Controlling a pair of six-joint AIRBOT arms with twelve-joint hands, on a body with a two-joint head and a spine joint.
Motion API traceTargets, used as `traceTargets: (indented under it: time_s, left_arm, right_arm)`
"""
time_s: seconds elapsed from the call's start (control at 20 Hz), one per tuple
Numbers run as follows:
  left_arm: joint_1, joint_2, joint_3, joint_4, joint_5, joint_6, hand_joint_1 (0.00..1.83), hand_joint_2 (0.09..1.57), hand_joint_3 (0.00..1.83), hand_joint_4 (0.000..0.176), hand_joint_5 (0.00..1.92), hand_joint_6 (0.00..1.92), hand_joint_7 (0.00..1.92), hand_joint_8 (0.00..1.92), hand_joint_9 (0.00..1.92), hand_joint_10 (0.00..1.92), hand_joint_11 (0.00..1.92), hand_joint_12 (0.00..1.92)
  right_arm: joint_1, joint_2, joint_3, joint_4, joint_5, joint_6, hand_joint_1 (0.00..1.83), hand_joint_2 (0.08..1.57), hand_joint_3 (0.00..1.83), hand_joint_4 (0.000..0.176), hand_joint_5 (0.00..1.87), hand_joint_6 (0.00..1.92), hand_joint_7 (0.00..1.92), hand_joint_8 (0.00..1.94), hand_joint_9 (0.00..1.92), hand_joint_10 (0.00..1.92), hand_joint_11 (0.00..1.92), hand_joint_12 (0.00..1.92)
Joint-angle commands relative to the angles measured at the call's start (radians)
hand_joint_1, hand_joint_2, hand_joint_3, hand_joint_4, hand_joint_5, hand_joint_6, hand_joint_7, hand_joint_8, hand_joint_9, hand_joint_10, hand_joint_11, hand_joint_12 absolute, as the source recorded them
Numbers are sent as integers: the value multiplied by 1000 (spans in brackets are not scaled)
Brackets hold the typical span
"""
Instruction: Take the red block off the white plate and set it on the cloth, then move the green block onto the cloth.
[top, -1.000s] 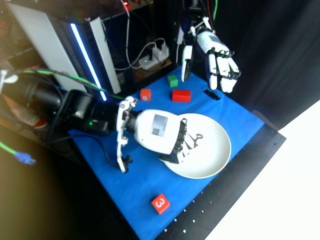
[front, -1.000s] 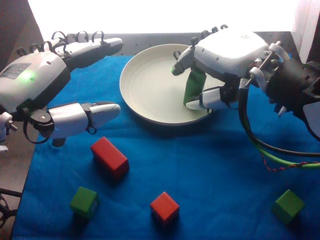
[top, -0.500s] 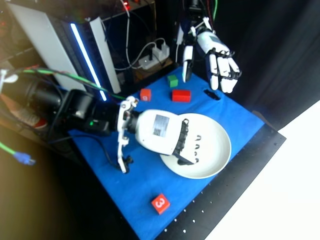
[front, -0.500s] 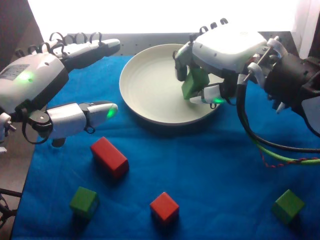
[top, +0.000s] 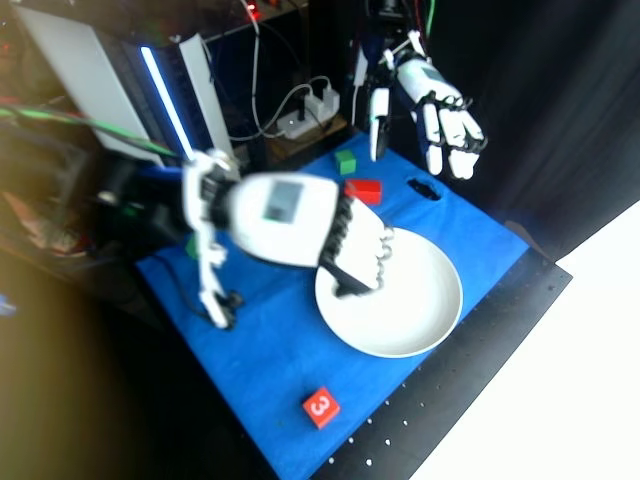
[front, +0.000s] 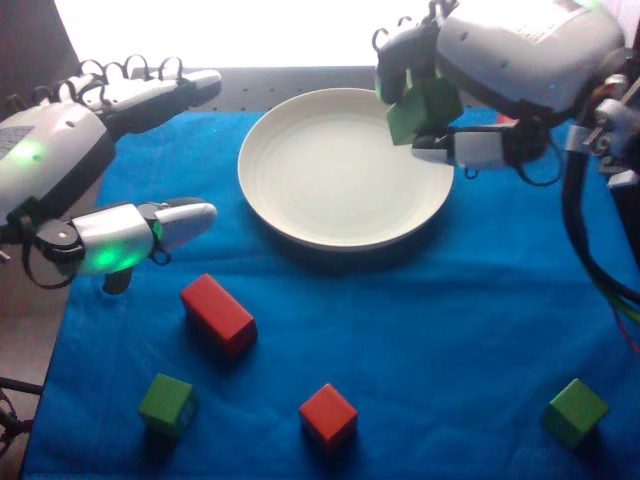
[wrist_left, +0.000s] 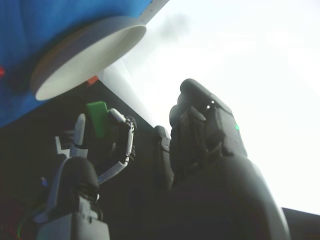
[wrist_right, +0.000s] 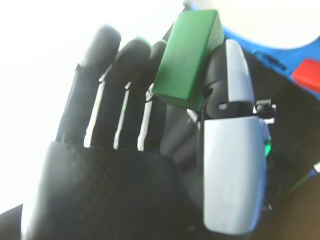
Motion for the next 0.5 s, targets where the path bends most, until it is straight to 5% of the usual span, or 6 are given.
traceTargets:
  time_s: [0.0, 0.1, 0.15, 0.2, 0.3, 0.45]
  left_arm:
    - [-5, 9, -3, 13, -137, -2, 616, 1089, 0, 150, 300, 3, 269, 4, 298, 12, 0, 1174]
    - [2, 15, -9, 8, -146, -2, 615, 1093, 1, 141, 298, 1, 267, 1, 305, 10, 0, 1226]
    - [3, 15, -9, 7, -146, -2, 610, 1085, 0, 159, 293, 0, 266, 1, 304, 7, 0, 1215]
    - [5, 15, -9, 6, -148, -2, 599, 1098, 2, 136, 286, 0, 268, 1, 309, 8, 0, 1236]
    - [9, 18, -12, 3, -154, -2, 613, 1099, 1, 130, 299, 6, 280, 5, 318, 9, 0, 1239]
    - [15, 20, -14, -1, -159, -2, 639, 1096, 0, 136, 290, 3, 263, 1, 282, 4, 0, 1085]
  right_arm:
    - [7, 11, -20, -53, -146, -2, 1376, 1130, 0, 0, 892, 977, 1055, 982, 790, 1394, 519, 1690]
    - [-24, 56, -74, -69, -203, -2, 1373, 1135, 1, 0, 882, 1038, 1044, 978, 775, 1400, 438, 1761]
    - [-43, 75, -94, -69, -226, -2, 1279, 1112, 0, 0, 951, 921, 1053, 1052, 855, 1308, 515, 1768]
    - [-59, 92, -114, -69, -248, -2, 1274, 1105, 0, 0, 996, 804, 1038, 1140, 847, 1387, 488, 1890]
    - [-90, 123, -149, -69, -281, -3, 1250, 1116, 3, 0, 955, 896, 1023, 1147, 793, 1393, 335, 1917]
    - [-129, 146, -183, -69, -325, -3, 1274, 1100, 0, 0, 1057, 651, 1027, 1216, 843, 1677, 631, 1921]
